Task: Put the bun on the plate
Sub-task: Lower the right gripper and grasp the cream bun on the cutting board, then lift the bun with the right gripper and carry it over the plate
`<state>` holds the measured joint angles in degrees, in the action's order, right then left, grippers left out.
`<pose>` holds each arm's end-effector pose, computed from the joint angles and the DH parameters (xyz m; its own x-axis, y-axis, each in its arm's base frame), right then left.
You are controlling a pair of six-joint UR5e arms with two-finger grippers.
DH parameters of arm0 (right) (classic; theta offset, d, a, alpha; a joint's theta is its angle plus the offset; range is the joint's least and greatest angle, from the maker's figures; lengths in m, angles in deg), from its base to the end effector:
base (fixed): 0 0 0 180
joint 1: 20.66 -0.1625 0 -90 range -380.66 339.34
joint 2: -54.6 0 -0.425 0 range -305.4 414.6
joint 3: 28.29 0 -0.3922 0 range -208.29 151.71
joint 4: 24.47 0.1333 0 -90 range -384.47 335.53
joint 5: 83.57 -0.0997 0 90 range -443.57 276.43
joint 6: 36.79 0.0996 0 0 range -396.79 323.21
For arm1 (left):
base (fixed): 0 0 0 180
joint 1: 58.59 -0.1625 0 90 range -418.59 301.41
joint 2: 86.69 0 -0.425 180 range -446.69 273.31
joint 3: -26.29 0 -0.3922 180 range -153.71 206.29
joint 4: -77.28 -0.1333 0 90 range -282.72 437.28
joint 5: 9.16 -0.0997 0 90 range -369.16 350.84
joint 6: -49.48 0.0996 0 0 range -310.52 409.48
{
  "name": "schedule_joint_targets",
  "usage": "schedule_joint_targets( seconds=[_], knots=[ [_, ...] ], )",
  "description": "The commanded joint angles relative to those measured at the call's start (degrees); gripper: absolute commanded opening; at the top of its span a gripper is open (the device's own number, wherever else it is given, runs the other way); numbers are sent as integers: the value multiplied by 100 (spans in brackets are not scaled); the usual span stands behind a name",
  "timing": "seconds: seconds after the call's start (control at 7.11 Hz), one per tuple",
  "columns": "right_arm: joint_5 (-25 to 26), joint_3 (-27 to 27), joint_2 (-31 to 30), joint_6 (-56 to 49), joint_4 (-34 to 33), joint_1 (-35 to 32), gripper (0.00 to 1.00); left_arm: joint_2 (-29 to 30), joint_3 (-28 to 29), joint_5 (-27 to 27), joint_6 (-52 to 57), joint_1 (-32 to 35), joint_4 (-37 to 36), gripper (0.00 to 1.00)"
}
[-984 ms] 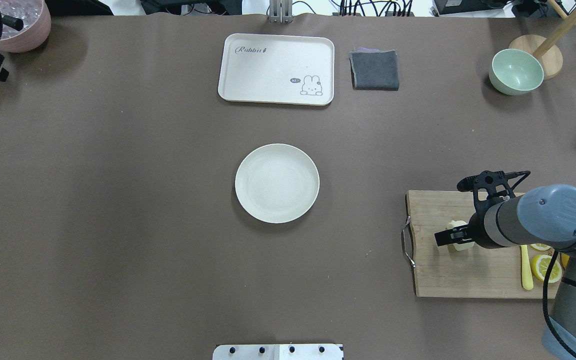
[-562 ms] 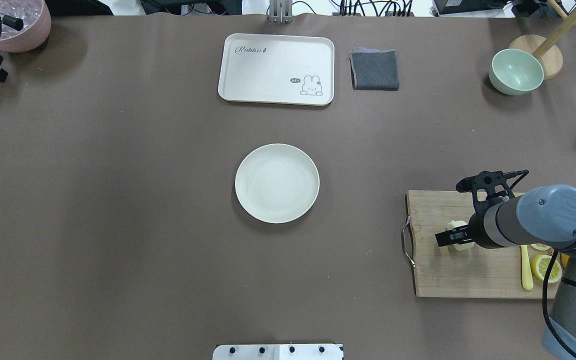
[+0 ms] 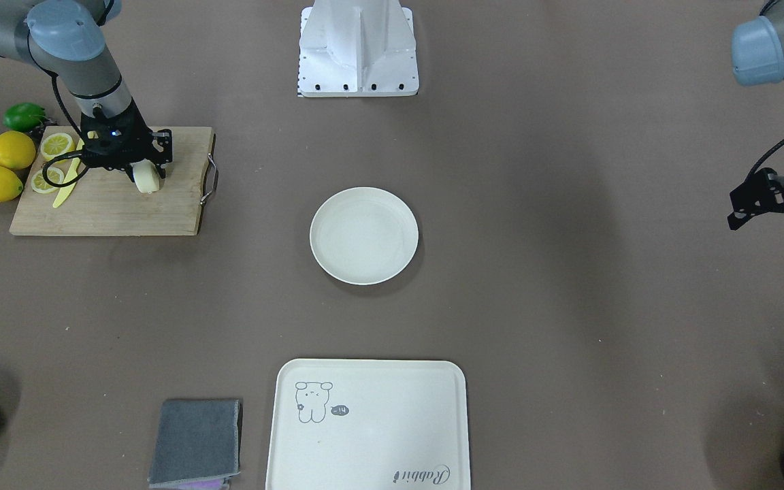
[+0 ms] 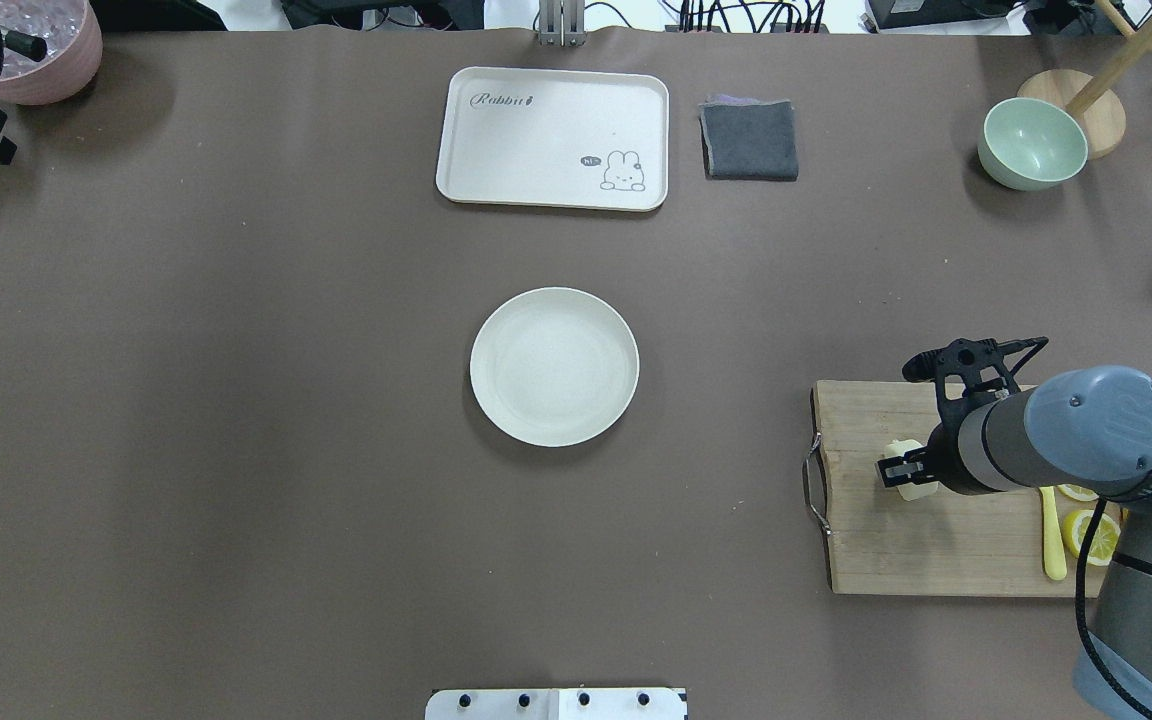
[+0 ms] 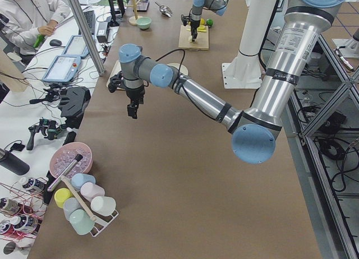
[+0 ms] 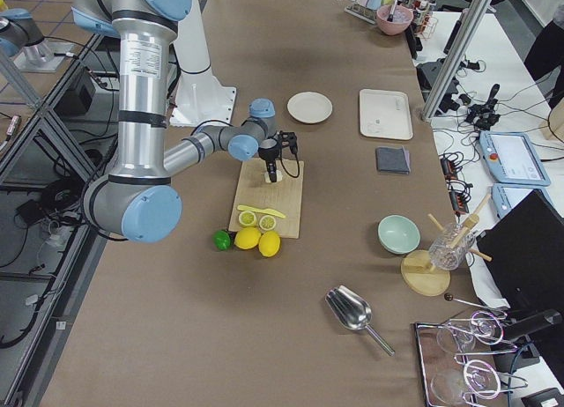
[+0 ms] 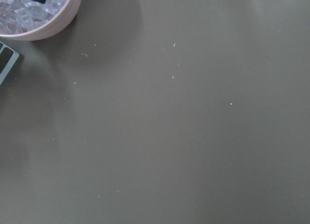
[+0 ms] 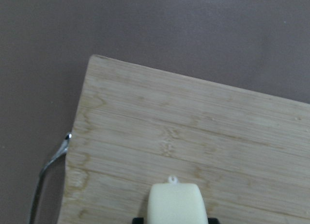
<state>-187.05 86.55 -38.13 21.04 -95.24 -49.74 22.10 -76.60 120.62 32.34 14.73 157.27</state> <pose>-0.3677 -0.3304 0.4463 0.7354 -0.1835 0.6523 0.0632 0.9770 0.2035 0.1032 -0.5866 0.3932 0.7173 0.1647 -0.6770 -0.0579 0.9824 0.1776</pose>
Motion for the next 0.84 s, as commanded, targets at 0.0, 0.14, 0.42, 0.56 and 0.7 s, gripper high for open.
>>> schedule_joint_targets(
  seconds=[0.0, 0.14, 0.42, 0.56, 0.7],
  knots=[
    [73, -206, 290, 87, -87, 7, 46, 1, -3, 3, 0, 6, -9, 98],
    [109, -155, 308, 105, -95, -2, 42, 1, -3, 3, 0, 6, -9, 98],
    [65, -137, 920, 167, -531, -10, 40, 1, -3, 3, 0, 6, -9, 98],
    [74, -163, 1524, 576, -1100, -2, 38, 1, -3, 12, 0, 15, -9, 98],
    [74, -285, 2165, 945, -1489, 16, 38, 1, -3, 12, 0, 15, -9, 98]
  ],
)
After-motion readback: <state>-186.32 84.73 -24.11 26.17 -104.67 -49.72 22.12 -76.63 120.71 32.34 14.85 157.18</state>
